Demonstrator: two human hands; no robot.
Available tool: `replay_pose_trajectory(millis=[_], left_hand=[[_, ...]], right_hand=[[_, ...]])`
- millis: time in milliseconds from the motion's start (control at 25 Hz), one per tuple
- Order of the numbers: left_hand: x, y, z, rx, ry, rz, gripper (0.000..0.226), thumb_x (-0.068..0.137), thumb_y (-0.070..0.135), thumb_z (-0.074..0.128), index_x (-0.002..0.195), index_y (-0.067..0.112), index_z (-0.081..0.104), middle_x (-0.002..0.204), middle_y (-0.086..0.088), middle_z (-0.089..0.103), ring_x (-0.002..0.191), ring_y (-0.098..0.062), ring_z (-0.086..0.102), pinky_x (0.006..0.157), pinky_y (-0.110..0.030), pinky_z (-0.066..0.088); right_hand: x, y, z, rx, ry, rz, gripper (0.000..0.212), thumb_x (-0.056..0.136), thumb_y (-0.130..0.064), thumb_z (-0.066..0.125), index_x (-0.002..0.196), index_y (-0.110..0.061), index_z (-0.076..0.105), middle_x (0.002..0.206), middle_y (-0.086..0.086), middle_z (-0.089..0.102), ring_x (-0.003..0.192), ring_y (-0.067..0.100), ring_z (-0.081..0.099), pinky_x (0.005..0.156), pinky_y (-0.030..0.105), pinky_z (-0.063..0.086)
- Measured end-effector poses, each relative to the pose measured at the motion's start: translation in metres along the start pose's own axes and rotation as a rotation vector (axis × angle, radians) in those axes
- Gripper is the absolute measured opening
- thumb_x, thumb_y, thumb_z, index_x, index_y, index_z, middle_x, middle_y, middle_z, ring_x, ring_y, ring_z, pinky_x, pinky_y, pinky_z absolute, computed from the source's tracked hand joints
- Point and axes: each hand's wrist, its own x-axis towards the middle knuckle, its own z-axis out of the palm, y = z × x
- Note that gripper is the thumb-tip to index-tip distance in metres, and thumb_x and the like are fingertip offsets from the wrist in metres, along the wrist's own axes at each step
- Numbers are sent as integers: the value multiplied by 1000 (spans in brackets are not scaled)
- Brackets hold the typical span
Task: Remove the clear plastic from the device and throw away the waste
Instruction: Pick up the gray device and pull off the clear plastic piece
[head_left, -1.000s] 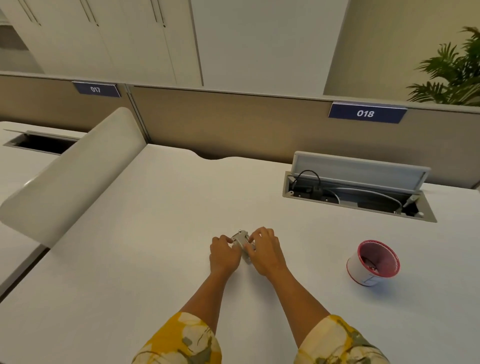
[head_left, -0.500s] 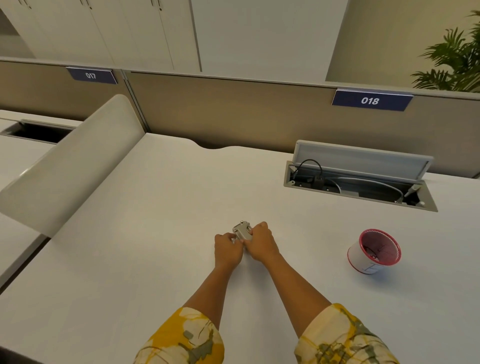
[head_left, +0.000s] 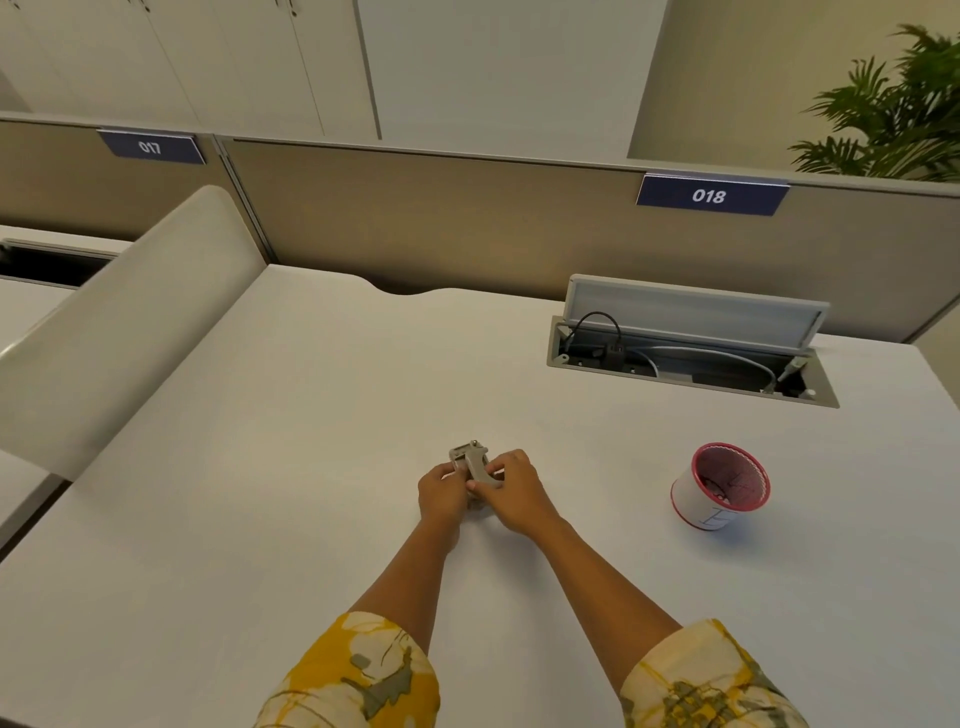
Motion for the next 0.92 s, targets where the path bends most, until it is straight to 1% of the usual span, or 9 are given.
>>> replay_pose_trajectory(millis=[120,200,280,320,440,560,680,760,920], left_hand=[[-4,-2,3,-18,-28,24,17,90,5,61,101,7,73,106,-21,73,100,-41,71,89,-57,59],[-9,1,6,-1,-43,32,16,90,4,61,96,10,74,106,-21,73,103,-42,70,91,-58,57],[-13,4,9,6,-78,22,17,92,3,58,95,12,73,109,-23,72,106,-43,69,94,-58,56],[-15,4,10,-1,-112,13,18,93,2,57,98,10,72,111,-25,72,107,-44,68,94,-58,56],[-24,6,12,0,-265,4,18,95,2,57,105,7,71,113,-28,71,99,-43,71,80,-51,62],[-32,8,11,26,-346,10,16,95,5,59,104,10,72,109,-27,72,89,-37,72,67,-43,63],[-34,9,8,98,-392,26,22,94,3,57,108,10,72,105,-22,74,79,-30,73,62,-36,60],[-35,8,6,137,-409,29,26,94,1,54,111,8,72,105,-23,74,77,-29,73,61,-36,60],[-38,5,5,141,-429,31,29,93,-1,52,114,7,71,101,-21,74,76,-29,73,61,-36,60]], right_hand=[[-8,12,-14,129,44,-62,31,79,-39,75,97,-15,67,105,-2,60,91,13,62,80,24,54],[-10,18,-24,229,161,-60,23,86,-33,70,98,-14,69,103,0,68,95,15,65,79,19,52],[-8,22,-34,307,273,27,21,94,-27,60,104,-10,69,105,5,71,96,20,66,82,23,53],[-6,23,-38,348,279,85,23,97,-26,55,107,-10,69,105,6,71,95,21,67,85,28,55],[-1,22,-44,486,205,185,31,100,-27,48,106,-8,72,99,7,74,89,18,70,80,26,57],[-1,24,-48,576,190,233,27,96,-27,56,103,-7,74,96,9,75,90,21,71,81,30,59],[-4,30,-53,610,173,273,26,90,-27,67,100,-5,76,93,12,75,87,23,71,80,31,59],[-6,32,-54,646,137,308,28,90,-25,67,103,-2,74,97,15,75,88,25,69,81,33,59],[-10,28,-54,759,53,368,24,94,-20,61,104,-1,71,97,14,72,80,20,66,68,26,56]])
